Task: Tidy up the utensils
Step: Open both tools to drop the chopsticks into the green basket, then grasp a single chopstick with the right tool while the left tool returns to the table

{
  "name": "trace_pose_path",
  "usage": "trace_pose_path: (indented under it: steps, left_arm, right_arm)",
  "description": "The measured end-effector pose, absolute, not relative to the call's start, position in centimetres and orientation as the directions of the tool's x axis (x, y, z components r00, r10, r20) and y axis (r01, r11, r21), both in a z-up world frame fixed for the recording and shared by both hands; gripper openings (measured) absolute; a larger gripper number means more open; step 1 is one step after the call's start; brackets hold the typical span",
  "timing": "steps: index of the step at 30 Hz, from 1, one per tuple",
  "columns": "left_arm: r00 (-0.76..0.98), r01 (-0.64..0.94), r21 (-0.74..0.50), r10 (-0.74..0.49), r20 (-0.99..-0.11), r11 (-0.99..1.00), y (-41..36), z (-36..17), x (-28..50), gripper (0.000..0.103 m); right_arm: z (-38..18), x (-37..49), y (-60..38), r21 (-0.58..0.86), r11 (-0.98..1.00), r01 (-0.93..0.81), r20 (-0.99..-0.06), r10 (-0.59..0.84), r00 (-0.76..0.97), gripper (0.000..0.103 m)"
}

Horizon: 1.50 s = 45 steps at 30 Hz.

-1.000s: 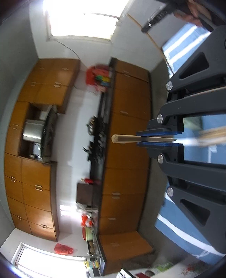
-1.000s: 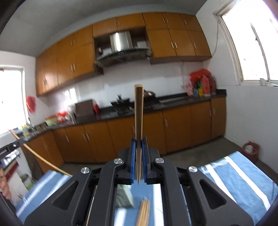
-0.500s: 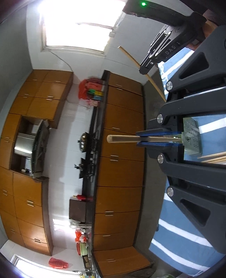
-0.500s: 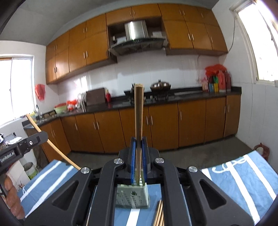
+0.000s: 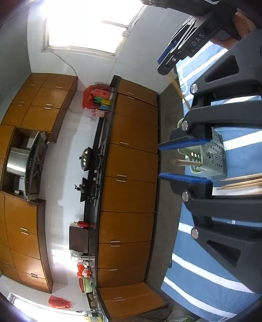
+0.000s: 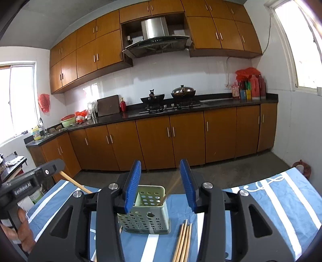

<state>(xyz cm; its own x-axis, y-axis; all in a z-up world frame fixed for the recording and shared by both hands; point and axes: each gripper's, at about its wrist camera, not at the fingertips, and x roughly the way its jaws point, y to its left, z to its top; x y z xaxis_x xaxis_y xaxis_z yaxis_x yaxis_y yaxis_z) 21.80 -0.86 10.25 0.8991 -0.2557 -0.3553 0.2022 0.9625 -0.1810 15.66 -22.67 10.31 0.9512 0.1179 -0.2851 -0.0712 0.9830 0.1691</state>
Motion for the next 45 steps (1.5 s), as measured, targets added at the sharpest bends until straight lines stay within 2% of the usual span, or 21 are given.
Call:
trace_pose_path:
  steps: [5,9,12,13,15,19,23,29,35,38,42,45]
  left_arm:
    - [0.913,0.171,-0.222,-0.239,-0.332,0.96,1.5,10.6,19.3,0.034]
    - [0.903,0.115,-0.216,-0.192,-0.383,0.97,3.3,8.2,17.3,0.037]
    - [0.869,0.071,-0.197,-0.157,-0.469,0.978,4.4,4.6,16.7,0.038]
    - [0.848,0.061,-0.193,-0.153,-0.507,0.979,4.8,2.9,16.5,0.038]
    - [0.815,0.036,-0.182,-0.134,-0.564,0.983,5.3,0.2,16.4,0.038]
    - [0.758,0.009,-0.166,-0.115,-0.642,0.986,5.9,-3.7,16.0,0.038]
    - [0.72,0.009,-0.164,-0.12,-0.683,0.986,5.9,-6.0,15.5,0.038]
    - [0.701,0.034,-0.167,-0.143,-0.699,0.985,5.1,-7.0,15.3,0.038]
    - [0.679,0.078,-0.177,-0.182,-0.712,0.981,3.6,-7.6,15.3,0.037]
    - [0.664,0.102,-0.183,-0.204,-0.719,0.978,2.9,-7.9,15.4,0.033]
    - [0.634,0.132,-0.17,-0.215,-0.743,0.977,1.7,-8.8,15.8,0.023]
    - [0.614,0.141,-0.157,-0.211,-0.76,0.977,0.9,-9.4,16.1,0.019]
  right_arm:
    - [9.5,13.3,-24.5,0.179,0.984,-0.019,-0.31,0.075,0.948,0.042]
    - [6.3,12.5,-26.3,0.185,0.982,0.047,-0.416,0.035,0.909,0.042]
    - [1.8,12.4,-26.8,0.186,0.98,0.076,-0.545,0.039,0.837,0.041]
    - [-0.1,12.5,-26.8,0.186,0.979,0.081,-0.595,0.046,0.803,0.04]
    - [-2.8,12.6,-26.2,0.188,0.979,0.077,-0.658,0.068,0.75,0.028]
    - [-6.8,12.5,-24.8,0.214,0.975,0.052,-0.735,0.126,0.666,0.02]
    - [-8.2,12.7,-23.4,0.205,0.978,0.033,-0.764,0.139,0.63,0.017]
    - [-8.9,13.1,-22.6,0.176,0.984,0.014,-0.785,0.132,0.605,0.014]
    - [-9.1,13.0,-23.1,0.101,0.993,0.059,-0.785,0.043,0.618,0.008]
    - [-9.1,13.0,-24.9,0.117,0.983,0.143,-0.784,0.003,0.62,0.008]
    - [-9.2,12.9,-25.1,0.112,0.984,0.136,-0.783,0.003,0.622,0.008]
    - [-9.2,12.9,-24.8,0.101,0.987,0.125,-0.781,0.001,0.624,0.008]
